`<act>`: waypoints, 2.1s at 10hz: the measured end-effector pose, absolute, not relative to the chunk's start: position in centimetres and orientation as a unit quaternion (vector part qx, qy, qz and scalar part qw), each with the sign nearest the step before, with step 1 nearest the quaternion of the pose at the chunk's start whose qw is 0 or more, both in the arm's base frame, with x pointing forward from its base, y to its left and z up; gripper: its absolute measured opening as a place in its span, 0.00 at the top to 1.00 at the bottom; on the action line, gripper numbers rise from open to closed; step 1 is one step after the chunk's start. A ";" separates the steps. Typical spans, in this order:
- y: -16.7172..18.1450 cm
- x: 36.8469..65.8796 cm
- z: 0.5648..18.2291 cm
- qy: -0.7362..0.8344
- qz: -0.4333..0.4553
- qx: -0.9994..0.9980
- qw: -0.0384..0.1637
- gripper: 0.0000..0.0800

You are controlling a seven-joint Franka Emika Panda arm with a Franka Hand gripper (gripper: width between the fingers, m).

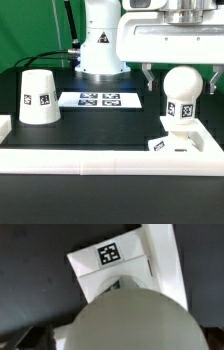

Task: Assemble lamp

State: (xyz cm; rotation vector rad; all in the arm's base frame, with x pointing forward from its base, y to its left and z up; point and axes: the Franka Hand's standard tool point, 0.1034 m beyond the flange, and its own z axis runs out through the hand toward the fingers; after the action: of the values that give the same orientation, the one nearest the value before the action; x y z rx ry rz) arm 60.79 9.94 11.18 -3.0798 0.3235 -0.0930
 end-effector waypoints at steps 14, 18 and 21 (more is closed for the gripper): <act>10.1 61.3 11.2 -0.484 -0.036 -0.874 -0.014 0.13; 10.5 61.2 11.1 -0.584 -0.025 -0.810 -0.037 0.13; 10.2 61.2 11.1 -0.591 -0.024 -0.805 -0.039 0.28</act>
Offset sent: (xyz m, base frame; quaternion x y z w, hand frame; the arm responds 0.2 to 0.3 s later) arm 0.0000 0.0000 0.0000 0.0000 0.0000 -0.1938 0.9810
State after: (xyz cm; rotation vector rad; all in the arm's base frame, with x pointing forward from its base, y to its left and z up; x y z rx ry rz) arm 61.20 10.24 11.10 -2.5942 -1.9045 -0.0760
